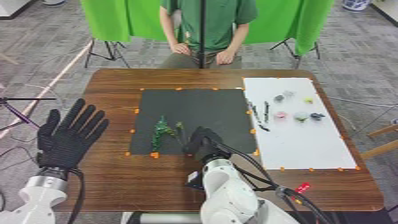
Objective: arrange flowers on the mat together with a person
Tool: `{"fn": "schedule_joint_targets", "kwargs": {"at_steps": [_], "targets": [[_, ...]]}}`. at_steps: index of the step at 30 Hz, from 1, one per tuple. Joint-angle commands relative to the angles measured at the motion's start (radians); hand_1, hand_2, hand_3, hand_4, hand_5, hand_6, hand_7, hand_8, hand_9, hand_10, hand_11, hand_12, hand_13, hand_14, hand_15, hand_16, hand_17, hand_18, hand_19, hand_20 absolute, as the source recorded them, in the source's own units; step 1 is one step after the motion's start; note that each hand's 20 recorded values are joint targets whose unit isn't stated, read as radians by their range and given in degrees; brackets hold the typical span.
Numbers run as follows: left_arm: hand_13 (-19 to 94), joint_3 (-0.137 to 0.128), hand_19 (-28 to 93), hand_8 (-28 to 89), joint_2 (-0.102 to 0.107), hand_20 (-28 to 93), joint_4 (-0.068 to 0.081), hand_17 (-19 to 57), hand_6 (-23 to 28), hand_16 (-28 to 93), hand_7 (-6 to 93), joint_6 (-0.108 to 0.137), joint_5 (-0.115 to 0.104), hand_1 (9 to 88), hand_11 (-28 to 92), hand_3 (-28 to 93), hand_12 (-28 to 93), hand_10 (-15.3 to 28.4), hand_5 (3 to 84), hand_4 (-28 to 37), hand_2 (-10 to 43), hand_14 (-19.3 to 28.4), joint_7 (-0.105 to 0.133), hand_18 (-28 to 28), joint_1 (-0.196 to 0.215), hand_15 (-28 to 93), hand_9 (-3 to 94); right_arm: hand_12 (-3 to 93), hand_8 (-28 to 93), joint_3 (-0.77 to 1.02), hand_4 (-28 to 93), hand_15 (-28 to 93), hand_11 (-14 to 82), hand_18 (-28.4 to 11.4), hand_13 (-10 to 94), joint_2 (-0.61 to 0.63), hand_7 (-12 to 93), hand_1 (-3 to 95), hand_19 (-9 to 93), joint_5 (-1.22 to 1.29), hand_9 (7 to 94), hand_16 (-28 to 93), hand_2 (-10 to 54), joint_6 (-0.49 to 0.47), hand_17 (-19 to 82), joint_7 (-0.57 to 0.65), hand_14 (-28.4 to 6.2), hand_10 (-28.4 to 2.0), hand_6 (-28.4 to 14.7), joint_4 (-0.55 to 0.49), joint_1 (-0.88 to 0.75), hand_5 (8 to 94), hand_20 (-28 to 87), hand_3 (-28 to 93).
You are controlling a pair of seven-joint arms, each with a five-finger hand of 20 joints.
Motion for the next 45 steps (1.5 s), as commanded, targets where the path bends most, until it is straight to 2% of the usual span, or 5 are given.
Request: {"fn": "schedule_joint_targets", "kwargs": {"at_steps": [1, 15, 21, 31, 45], "targets": [[26, -0.006, 28, -7, -0.005, 12, 0.005, -3.3, 5.9, -5, 5.2, 0.004, -0.011, 27.4, 14, 70, 9, 14.2, 39.3, -28.3, 10.3, 16.0, -0.007, 13.0, 0.012, 26, 36.1, 46.3, -12, 0.007, -20, 72, 49.6, -28.4, 57, 0.0, 17, 42.2, 83, -0.013, 68.1, 27, -9.5, 0.015, 23, 0.018, -21.1, -17.2, -8.1, 0.026, -0.006, 66.2, 16, 77], [26, -0.013, 28, -7, -0.013, 12, 0.002, -3.3, 5.9, -5, 5.1, 0.002, -0.012, 27.3, 14, 70, 9, 14.1, 39.3, -28.3, 10.3, 15.9, -0.001, 13.1, 0.024, 26, 36.1, 45.5, -12, 0.033, -20, 72, 50.2, -28.4, 58, 0.025, 18, 41.8, 83, -0.011, 68.6, 27, -9.5, 0.189, 24, -0.025, -20.2, -16.8, -7.5, -0.028, -0.003, 65.8, 16, 78], [27, -0.014, 28, -8, -0.017, 12, 0.001, -3.3, 5.8, -5, 5.1, -0.01, -0.003, 27.4, 14, 70, 9, 14.2, 39.3, -28.3, 10.4, 15.8, 0.002, 13.1, 0.017, 25, 36.2, 44.4, -14, 0.184, -22, 65, 43.4, -25.6, 59, 0.093, 20, 42.6, 78, 0.207, 69.8, 25, -9.5, 0.328, 22, -0.376, -15.8, -13.4, -3.3, -0.064, -0.056, 64.5, 16, 77], [27, -0.068, 27, -7, -0.021, 11, -0.014, -2.4, 5.9, -5, 4.6, -0.003, -0.018, 24.0, 14, 63, 9, 14.3, 39.4, -28.3, 11.4, 14.1, 0.07, 12.3, 0.04, 23, 36.3, 15.6, -16, 0.601, -23, 40, 16.8, -17.5, 52, 0.213, 20, 28.6, 52, 0.732, 60.4, 15, 4.0, 0.046, 18, -0.85, -12.5, -12.9, 0.5, -0.102, -0.21, 56.7, 9, 83], [27, -0.096, 26, -7, -0.011, 12, -0.009, -2.3, 5.8, -5, 4.4, -0.011, -0.011, 21.3, 14, 67, 9, 14.3, 39.3, -28.3, 9.6, 14.3, 0.071, 12.2, 0.028, 22, 36.3, 13.7, -14, 0.944, -24, 24, 9.3, -15.9, 37, 0.207, 17, 19.5, 39, 1.122, 46.4, 13, 8.2, -0.066, 14, -0.871, -12.5, -12.5, -1.1, -0.133, -0.437, 45.3, 8, 84]]}}
